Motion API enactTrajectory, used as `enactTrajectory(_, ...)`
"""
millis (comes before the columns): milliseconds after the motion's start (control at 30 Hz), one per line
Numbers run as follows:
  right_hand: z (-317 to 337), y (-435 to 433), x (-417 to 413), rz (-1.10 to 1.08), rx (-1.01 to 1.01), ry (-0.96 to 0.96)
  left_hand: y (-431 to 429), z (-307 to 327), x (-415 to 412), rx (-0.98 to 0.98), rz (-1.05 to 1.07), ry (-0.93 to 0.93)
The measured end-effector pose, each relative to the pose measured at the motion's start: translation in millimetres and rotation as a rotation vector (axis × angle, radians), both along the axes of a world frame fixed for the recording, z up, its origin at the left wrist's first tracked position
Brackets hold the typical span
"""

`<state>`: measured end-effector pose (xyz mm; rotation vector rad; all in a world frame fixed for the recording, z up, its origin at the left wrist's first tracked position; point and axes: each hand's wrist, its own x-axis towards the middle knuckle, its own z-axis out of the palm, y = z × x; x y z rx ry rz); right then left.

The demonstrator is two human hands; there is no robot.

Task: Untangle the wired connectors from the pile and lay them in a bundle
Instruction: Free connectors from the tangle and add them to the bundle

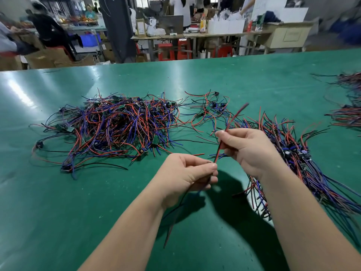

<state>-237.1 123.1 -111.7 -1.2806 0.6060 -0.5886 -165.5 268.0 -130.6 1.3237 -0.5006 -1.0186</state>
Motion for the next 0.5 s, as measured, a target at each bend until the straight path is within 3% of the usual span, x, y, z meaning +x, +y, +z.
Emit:
enactTrajectory(233, 8, -24, -15, -0.212, 0.059, -0.203, 6, -2, -3, 0.092, -0.284, -0.024)
enactTrajectory(500, 10, -35, -20, -0.343, 0.144, -0.219, 13, -7, -5, 0.207, -0.511, 0.014)
